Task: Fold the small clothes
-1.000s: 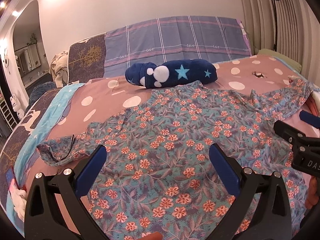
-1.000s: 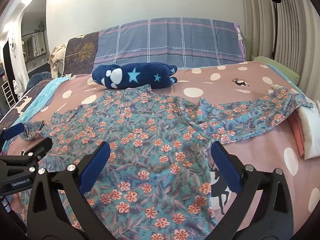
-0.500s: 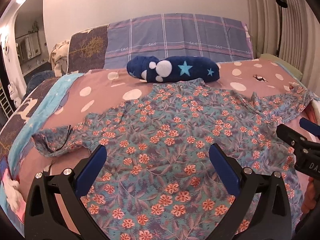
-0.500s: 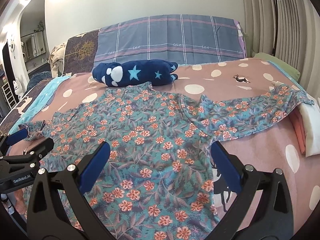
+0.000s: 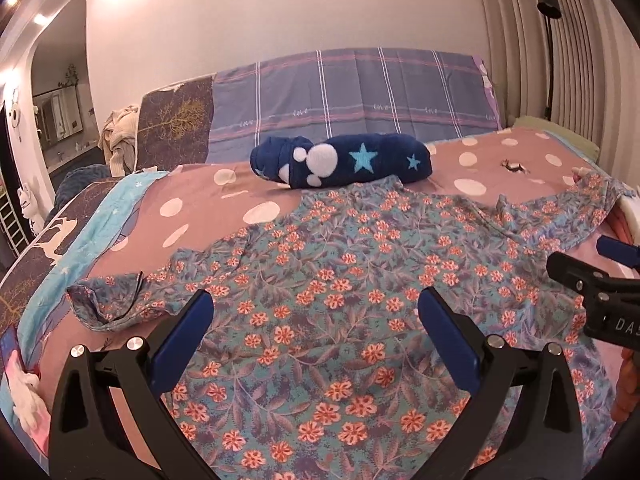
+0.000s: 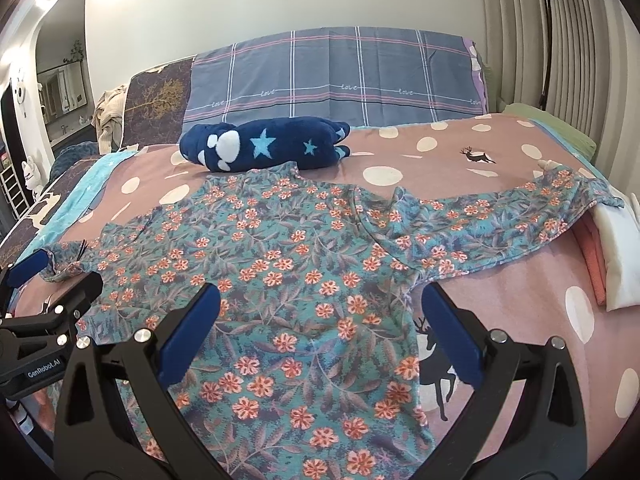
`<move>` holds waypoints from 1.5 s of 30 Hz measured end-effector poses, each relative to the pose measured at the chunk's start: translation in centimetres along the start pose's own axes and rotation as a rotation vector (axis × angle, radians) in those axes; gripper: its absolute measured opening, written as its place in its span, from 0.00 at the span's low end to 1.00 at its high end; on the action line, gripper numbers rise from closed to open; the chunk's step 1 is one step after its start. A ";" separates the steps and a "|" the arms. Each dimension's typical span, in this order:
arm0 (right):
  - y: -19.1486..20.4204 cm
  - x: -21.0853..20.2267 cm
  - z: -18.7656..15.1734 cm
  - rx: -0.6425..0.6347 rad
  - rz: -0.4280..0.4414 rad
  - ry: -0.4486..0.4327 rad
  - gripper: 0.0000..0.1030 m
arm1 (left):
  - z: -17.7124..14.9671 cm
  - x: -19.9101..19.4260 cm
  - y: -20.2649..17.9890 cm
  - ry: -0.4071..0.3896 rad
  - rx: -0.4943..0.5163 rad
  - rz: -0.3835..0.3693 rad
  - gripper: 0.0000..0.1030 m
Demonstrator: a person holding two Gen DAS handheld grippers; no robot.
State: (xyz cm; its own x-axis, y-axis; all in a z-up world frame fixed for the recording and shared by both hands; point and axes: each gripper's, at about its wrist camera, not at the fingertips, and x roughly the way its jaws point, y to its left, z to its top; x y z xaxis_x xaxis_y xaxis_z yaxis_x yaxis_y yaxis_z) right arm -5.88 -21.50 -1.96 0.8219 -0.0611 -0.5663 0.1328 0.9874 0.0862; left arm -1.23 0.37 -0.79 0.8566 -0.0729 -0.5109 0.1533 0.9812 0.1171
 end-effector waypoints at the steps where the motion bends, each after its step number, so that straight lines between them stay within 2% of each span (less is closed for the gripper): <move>1: 0.0 0.0 0.0 0.000 0.000 -0.001 0.98 | 0.0 -0.1 0.0 -0.013 -0.001 0.005 0.99; 6: 0.0 0.0 -0.1 -0.003 0.004 0.007 0.98 | 0.3 -0.9 -0.2 -0.060 0.033 0.051 0.99; 9: 0.1 0.1 -0.1 -0.008 0.006 0.009 0.98 | 0.4 -0.8 -0.1 -0.040 0.037 0.029 0.99; 13: 0.2 0.2 -0.1 -0.015 0.000 0.009 0.98 | 0.5 -0.1 0.2 0.032 0.010 -0.031 0.99; 20: 0.1 0.4 0.0 -0.002 0.004 0.016 0.98 | 0.2 0.4 0.5 0.066 -0.010 -0.042 0.99; 35: 0.6 0.5 0.1 -0.026 0.008 0.014 0.98 | 0.1 0.0 0.0 0.041 0.027 -0.055 0.99; 45: 0.8 0.5 0.1 -0.027 0.014 0.019 0.98 | -0.3 0.3 -0.3 0.054 0.038 -0.079 0.99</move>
State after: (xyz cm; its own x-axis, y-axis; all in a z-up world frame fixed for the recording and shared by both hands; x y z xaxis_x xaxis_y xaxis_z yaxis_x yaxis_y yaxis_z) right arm -5.32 -20.75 -2.08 0.8131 -0.0444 -0.5805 0.1057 0.9918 0.0723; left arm -1.15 0.12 -1.19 0.8134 -0.1389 -0.5648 0.2388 0.9652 0.1065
